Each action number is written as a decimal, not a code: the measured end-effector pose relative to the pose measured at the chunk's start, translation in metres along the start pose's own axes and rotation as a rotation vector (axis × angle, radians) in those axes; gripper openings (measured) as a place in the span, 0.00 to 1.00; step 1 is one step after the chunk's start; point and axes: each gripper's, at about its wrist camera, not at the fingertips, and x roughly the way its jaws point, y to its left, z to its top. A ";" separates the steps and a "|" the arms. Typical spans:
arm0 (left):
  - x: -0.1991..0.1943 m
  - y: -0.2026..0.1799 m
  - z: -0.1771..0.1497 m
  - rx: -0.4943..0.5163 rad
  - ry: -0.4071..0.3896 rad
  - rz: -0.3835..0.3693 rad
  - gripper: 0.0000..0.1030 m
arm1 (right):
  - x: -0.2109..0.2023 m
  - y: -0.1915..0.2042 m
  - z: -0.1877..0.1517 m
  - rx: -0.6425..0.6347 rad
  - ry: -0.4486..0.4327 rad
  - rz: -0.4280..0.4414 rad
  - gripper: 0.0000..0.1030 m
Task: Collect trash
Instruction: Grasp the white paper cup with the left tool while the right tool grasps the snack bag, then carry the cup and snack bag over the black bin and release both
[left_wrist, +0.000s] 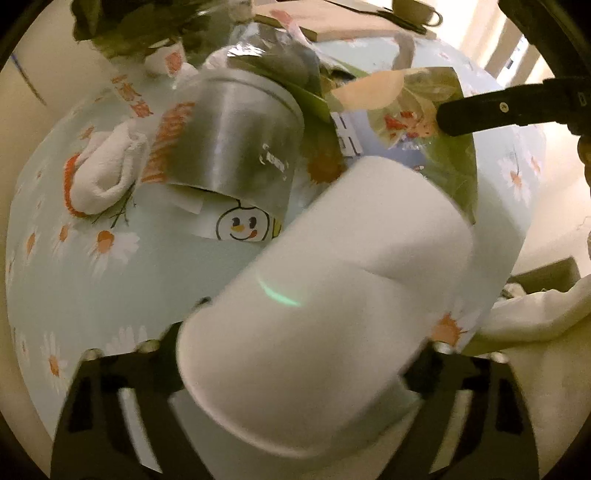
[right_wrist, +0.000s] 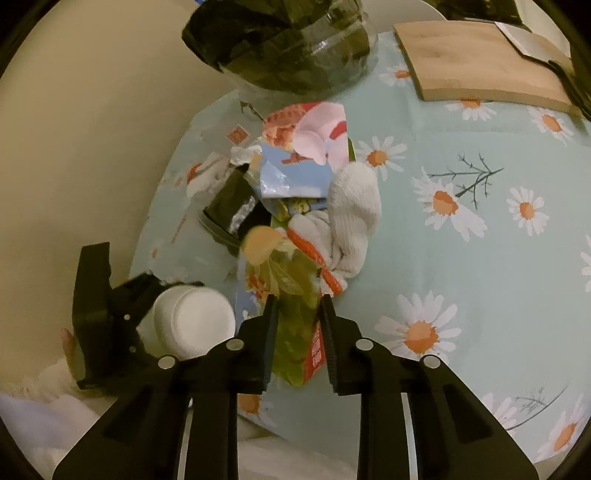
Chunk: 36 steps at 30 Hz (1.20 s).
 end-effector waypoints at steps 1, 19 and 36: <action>-0.003 0.000 -0.001 -0.019 0.001 -0.012 0.72 | -0.003 -0.001 0.002 -0.007 -0.001 0.011 0.19; -0.041 -0.027 0.018 -0.263 -0.094 -0.014 0.06 | -0.070 -0.038 0.007 -0.102 -0.018 0.166 0.17; -0.076 -0.032 0.015 -0.468 -0.244 0.049 0.05 | -0.124 -0.065 0.008 -0.168 -0.047 0.173 0.17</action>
